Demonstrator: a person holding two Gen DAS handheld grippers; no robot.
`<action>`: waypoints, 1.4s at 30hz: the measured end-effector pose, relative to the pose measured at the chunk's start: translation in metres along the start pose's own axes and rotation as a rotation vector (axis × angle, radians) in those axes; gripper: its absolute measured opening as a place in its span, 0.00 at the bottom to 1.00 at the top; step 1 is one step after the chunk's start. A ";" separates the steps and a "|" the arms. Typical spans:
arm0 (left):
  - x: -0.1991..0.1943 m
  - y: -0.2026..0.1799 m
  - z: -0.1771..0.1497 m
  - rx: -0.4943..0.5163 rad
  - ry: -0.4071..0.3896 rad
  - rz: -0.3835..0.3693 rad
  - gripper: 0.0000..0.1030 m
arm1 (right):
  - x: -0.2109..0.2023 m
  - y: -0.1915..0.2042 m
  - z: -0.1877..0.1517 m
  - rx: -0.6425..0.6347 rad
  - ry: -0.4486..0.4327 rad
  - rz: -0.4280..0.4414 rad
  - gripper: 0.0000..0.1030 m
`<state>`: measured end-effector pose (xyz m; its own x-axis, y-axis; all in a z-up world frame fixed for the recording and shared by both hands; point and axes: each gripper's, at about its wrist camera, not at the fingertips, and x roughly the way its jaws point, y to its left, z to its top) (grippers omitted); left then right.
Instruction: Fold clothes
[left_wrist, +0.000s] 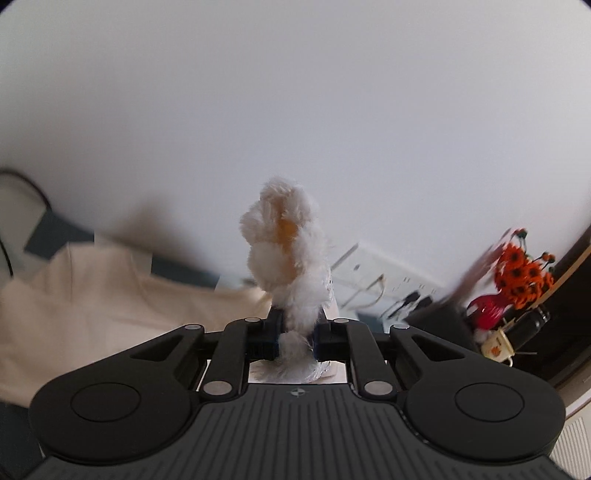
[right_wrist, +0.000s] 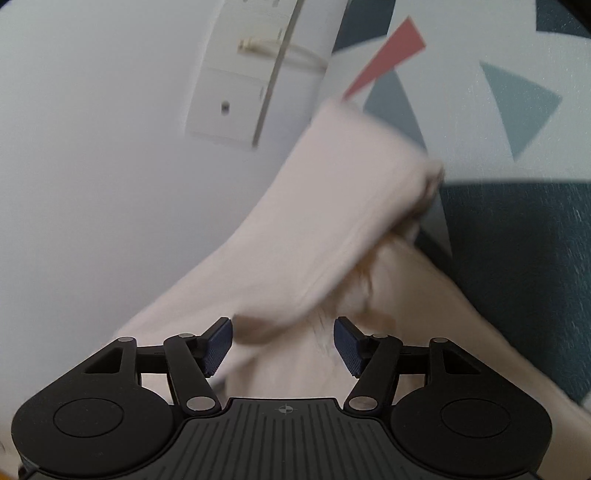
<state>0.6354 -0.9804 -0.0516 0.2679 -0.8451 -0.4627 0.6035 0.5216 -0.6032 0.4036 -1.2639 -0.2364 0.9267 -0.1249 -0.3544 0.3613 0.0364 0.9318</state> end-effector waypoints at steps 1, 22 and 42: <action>-0.005 -0.002 0.003 0.009 -0.017 0.000 0.14 | -0.002 -0.001 0.005 0.022 -0.042 -0.006 0.55; -0.020 0.097 -0.026 0.093 -0.070 0.399 0.14 | 0.015 0.036 -0.004 -0.134 -0.071 -0.106 0.07; 0.006 0.144 -0.068 0.039 0.048 0.567 0.14 | 0.025 0.037 -0.014 -0.046 -0.230 -0.154 0.23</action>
<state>0.6727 -0.9024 -0.1858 0.5242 -0.4274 -0.7366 0.4029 0.8865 -0.2277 0.4418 -1.2523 -0.2118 0.8143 -0.3543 -0.4598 0.5056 0.0439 0.8616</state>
